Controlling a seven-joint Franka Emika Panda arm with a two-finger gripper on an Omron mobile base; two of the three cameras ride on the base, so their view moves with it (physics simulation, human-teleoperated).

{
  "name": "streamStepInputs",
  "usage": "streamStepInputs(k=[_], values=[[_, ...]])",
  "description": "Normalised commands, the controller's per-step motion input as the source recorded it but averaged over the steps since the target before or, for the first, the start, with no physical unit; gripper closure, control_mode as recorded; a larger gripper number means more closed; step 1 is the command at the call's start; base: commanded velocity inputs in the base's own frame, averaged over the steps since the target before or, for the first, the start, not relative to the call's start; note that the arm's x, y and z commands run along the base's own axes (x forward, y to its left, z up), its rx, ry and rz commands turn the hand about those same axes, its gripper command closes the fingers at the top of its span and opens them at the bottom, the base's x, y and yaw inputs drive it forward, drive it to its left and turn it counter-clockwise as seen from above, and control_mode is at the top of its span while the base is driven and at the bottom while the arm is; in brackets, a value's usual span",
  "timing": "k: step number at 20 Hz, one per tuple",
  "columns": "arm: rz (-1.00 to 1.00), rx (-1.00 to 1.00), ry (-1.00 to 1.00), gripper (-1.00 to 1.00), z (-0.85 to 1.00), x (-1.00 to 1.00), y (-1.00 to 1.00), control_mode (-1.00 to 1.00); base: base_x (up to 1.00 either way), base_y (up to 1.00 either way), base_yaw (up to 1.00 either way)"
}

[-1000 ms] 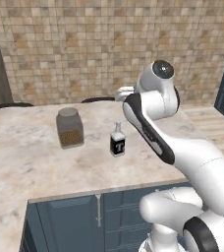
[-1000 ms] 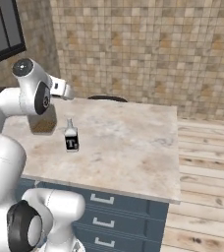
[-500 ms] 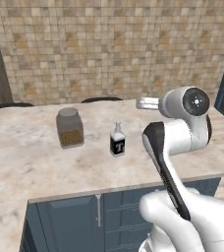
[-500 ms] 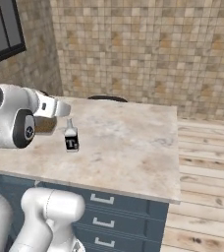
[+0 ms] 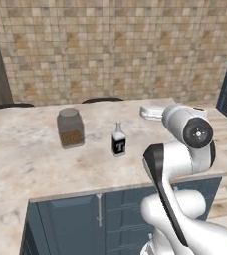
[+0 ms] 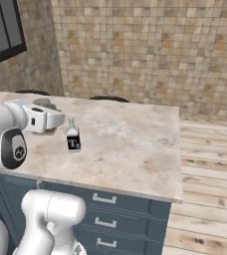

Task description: Open the cabinet directly in front. Then move the liquor and the cup to the dining counter with the jar on it.

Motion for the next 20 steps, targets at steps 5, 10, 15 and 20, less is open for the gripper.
streamStepInputs(k=[5,10,15,20], values=[[0.00,0.00,0.00,-1.00,0.00,0.00,0.00,1.00,-0.85,-0.27,-0.59],[0.00,0.00,0.00,-1.00,0.00,0.00,0.00,1.00,-0.21,0.00,-0.95],[0.00,0.00,0.00,-1.00,0.00,0.00,0.00,1.00,0.00,0.00,-1.00],[0.00,0.00,0.00,-1.00,0.00,0.00,0.00,1.00,0.45,-0.03,-0.85]])
